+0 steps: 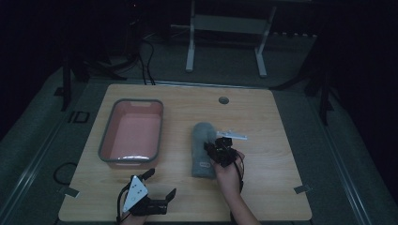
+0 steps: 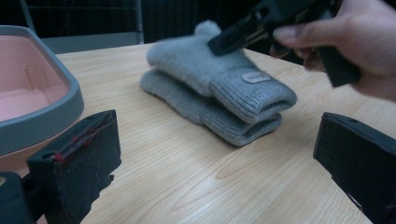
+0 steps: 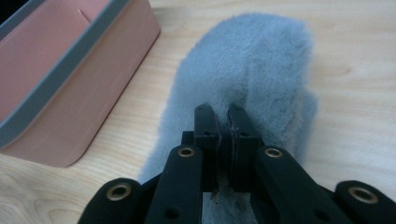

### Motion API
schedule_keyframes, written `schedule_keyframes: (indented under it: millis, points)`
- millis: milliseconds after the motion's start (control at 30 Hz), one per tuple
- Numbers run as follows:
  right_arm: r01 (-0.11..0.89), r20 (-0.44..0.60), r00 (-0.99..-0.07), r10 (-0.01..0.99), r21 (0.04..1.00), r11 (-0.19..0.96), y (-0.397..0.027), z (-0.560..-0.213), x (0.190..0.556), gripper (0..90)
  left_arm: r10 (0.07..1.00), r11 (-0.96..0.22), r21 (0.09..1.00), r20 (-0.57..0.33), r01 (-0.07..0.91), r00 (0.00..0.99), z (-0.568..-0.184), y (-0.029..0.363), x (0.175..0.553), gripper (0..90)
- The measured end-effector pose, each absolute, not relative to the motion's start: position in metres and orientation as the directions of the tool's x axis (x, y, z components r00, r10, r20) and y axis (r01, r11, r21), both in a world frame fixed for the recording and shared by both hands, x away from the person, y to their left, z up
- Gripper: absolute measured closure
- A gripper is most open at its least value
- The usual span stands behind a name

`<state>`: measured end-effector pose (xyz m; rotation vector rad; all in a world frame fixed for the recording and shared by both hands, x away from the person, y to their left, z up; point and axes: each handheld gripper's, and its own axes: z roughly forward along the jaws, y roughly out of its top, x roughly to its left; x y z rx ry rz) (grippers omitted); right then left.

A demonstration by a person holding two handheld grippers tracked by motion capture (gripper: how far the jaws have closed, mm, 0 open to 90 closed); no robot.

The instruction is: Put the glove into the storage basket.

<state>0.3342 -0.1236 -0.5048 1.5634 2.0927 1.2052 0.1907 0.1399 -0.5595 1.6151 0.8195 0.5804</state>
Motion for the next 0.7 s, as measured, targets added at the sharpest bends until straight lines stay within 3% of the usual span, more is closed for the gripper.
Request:
schedule_keyframes:
  millis: [167, 367, 567, 700]
  points:
    - [0.679, 0.241, -0.364, 0.9, 0.73, 0.079, -0.124, -0.517, 0.34, 84.0, 0.776, -0.069, 0.976, -0.077, 0.205, 0.627, -0.56, 0.139, 0.191, 1.1]
    - [0.686, 0.238, -0.401, 0.884, 0.718, 0.117, -0.122, -0.526, 0.348, 77.8, 0.778, -0.067, 0.972, -0.092, 0.227, 0.622, -0.56, 0.138, 0.191, 1.1]
    - [0.658, 0.273, -0.429, 0.861, 0.748, 0.091, -0.129, -0.512, 0.343, 52.8, 0.758, -0.083, 0.958, -0.119, 0.275, 0.642, -0.555, 0.129, 0.191, 1.1]
    - [0.592, 0.218, -0.495, 0.841, 0.794, 0.142, -0.143, -0.496, 0.342, 45.7, 0.746, -0.123, 0.959, -0.081, 0.257, 0.661, -0.545, 0.119, 0.19, 1.1]
